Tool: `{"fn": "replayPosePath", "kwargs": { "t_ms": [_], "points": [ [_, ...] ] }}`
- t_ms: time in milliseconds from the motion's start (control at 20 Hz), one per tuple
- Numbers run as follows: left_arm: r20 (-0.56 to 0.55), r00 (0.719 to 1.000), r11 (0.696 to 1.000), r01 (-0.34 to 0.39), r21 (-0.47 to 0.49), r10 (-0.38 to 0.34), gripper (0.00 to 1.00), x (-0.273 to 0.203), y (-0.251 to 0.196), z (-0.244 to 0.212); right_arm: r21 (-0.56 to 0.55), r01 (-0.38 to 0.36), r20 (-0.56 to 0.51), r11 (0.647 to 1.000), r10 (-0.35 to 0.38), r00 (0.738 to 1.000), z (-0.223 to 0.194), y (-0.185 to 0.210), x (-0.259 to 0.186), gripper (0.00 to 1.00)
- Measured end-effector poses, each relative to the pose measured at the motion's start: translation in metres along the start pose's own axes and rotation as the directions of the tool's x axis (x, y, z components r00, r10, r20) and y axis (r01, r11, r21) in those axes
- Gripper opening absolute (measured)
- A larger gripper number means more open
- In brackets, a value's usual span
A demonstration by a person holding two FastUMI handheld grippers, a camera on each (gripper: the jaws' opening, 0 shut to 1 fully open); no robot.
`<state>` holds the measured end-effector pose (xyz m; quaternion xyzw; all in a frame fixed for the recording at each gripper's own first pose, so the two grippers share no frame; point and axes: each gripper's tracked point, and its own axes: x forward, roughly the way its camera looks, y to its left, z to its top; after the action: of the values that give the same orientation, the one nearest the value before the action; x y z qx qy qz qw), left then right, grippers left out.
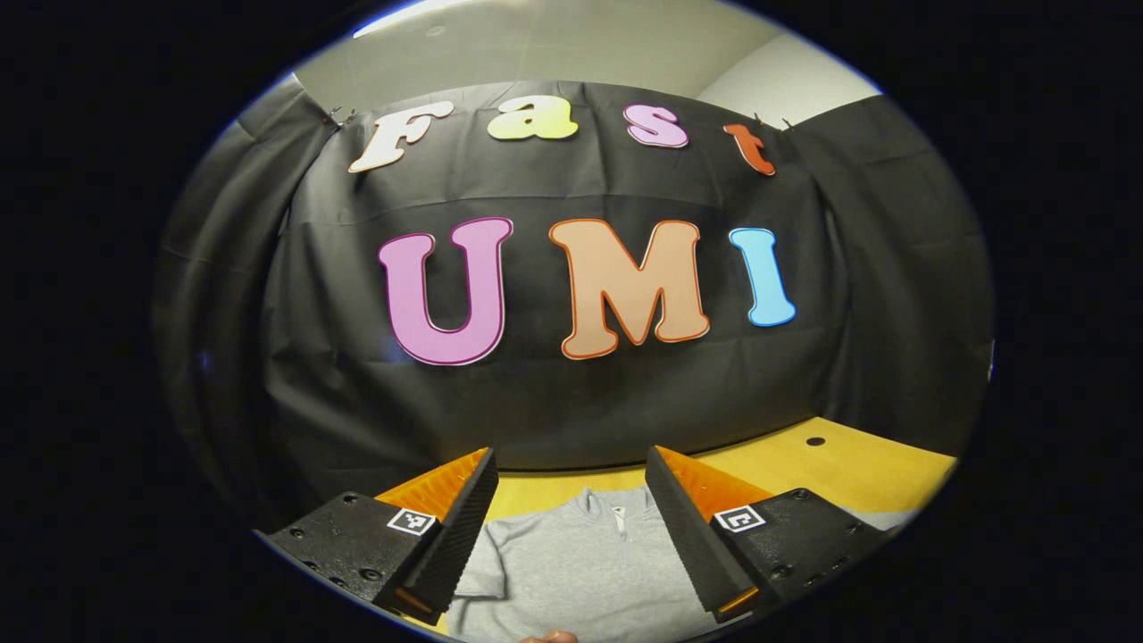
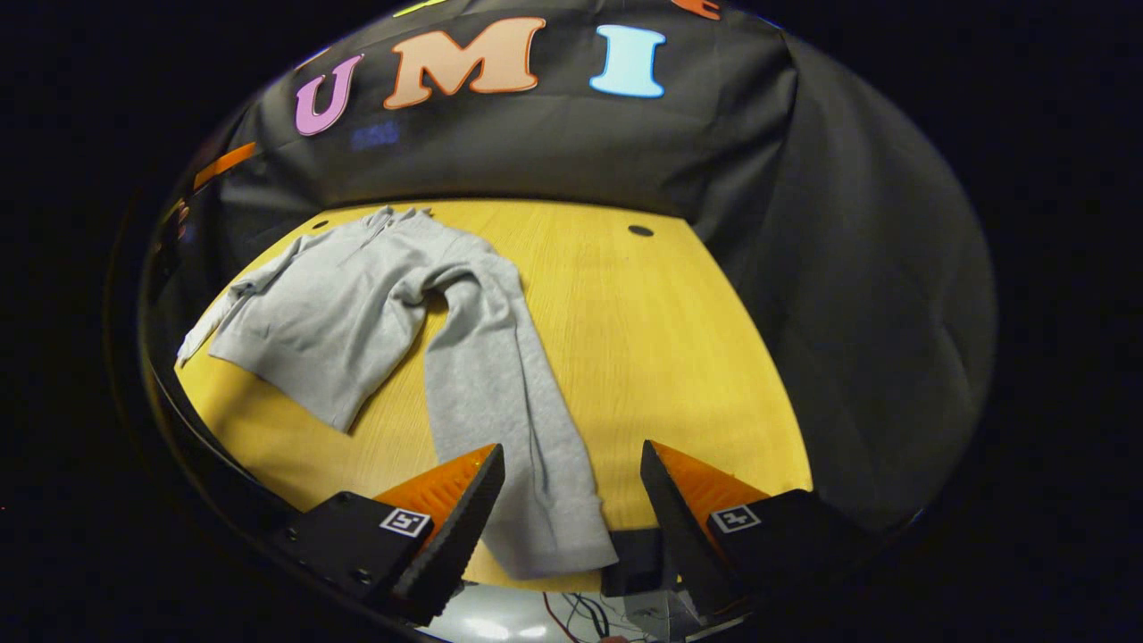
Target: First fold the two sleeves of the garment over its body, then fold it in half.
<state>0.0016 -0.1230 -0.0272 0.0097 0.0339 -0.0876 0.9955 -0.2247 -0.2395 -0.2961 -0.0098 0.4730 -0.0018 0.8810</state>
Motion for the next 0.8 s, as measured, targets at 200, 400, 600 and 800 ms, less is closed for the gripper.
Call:
{"fn": "replayPosePath", "kwargs": {
  "t_ms": [200, 400, 600, 800],
  "points": [
    [-0.015, 1.000, 1.000, 0.006, 0.016, -0.005, 0.97, -0.003, -0.015, -0.002, -0.011, -0.069, -0.093, 0.998, 0.067, 0.993, -0.031, 0.008, 0.008, 0.98],
    [-0.023, 1.000, 1.000, 0.002, 0.022, -0.002, 0.97, -0.005, -0.029, -0.003, -0.038, -0.081, -0.153, 0.996, 0.074, 0.985, -0.050, 0.004, 0.017, 0.98],
    [-0.019, 1.000, 1.000, -0.008, 0.026, 0.008, 0.96, -0.008, -0.045, 0.000, -0.027, -0.110, -0.192, 0.994, 0.103, 0.976, -0.058, 0.009, 0.024, 0.99],
    [-0.024, 1.000, 1.000, -0.018, 0.014, 0.019, 0.96, -0.013, -0.060, 0.000, 0.015, -0.136, -0.203, 0.991, 0.136, 0.970, -0.059, 0.011, 0.027, 0.93]
  ]
}}
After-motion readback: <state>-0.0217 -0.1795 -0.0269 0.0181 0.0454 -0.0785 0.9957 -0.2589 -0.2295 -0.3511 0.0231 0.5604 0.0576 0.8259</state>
